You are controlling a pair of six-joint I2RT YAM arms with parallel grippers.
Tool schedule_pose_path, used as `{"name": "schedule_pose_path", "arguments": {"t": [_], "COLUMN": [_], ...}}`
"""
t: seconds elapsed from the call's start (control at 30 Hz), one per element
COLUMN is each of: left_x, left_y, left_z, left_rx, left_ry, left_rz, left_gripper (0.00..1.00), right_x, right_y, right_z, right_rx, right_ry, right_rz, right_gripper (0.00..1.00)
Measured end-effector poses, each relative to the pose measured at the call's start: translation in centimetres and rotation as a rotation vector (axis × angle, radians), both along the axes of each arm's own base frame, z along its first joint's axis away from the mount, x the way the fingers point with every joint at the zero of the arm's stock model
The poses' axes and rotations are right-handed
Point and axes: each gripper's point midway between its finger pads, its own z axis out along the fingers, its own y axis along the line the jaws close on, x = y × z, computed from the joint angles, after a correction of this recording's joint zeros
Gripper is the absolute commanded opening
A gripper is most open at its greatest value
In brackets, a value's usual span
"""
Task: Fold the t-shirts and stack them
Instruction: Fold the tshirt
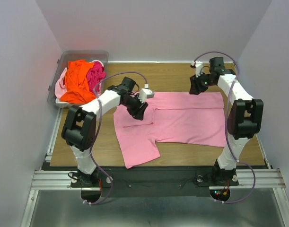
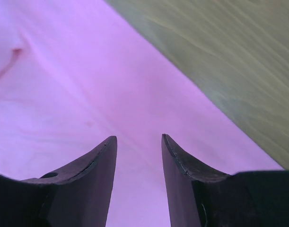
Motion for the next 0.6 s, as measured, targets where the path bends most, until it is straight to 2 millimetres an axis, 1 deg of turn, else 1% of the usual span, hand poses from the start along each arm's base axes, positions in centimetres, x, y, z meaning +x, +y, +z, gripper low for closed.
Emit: {"name": "schedule_pose_path", "arguments": {"t": [0.03, 0.07, 0.1, 0.13, 0.2, 0.23, 0.3, 0.37, 0.43, 0.5, 0.6], "left_x": [0.1, 0.2, 0.2, 0.2, 0.3, 0.1, -0.6, -1.4, -2.4, -2.9, -2.7], "left_y": [0.7, 2.3, 3.8, 5.0, 7.4, 8.3, 9.2, 9.5, 9.8, 9.9, 10.0], "left_z": [0.3, 0.8, 1.4, 1.8, 2.2, 2.2, 1.5, 0.5, -0.8, -1.3, -1.5], "left_rx": [-0.004, -0.006, -0.009, -0.008, 0.000, 0.009, 0.026, 0.038, 0.052, 0.056, 0.049], "left_ry": [-0.006, -0.013, -0.027, -0.042, -0.066, -0.074, -0.060, -0.033, 0.008, 0.033, 0.046], "left_rz": [0.017, 0.046, 0.076, 0.100, 0.149, 0.166, 0.183, 0.189, 0.202, 0.214, 0.246], "left_gripper": [0.54, 0.54, 0.54, 0.54, 0.51, 0.50, 0.48, 0.47, 0.47, 0.47, 0.47], "right_x": [-0.4, -1.0, -1.5, -2.2, -3.8, -4.5, -5.7, -7.2, -8.2, -9.1, -10.3], "right_y": [1.3, 3.3, 4.6, 6.4, 10.0, 11.3, 13.8, 16.2, 17.6, 18.4, 18.9], "right_z": [0.1, 0.1, 0.0, -0.1, -0.5, -0.6, -0.8, -1.3, -2.0, -2.8, -3.9], "right_rx": [0.010, 0.026, 0.034, 0.039, 0.047, 0.049, 0.056, 0.062, 0.069, 0.077, 0.084], "right_ry": [0.002, 0.010, 0.018, 0.028, 0.053, 0.060, 0.084, 0.117, 0.159, 0.211, 0.280], "right_rz": [0.027, 0.072, 0.101, 0.139, 0.213, 0.238, 0.279, 0.317, 0.324, 0.313, 0.286], "right_gripper": [0.48, 0.48, 0.47, 0.46, 0.43, 0.42, 0.40, 0.39, 0.39, 0.39, 0.40]}}
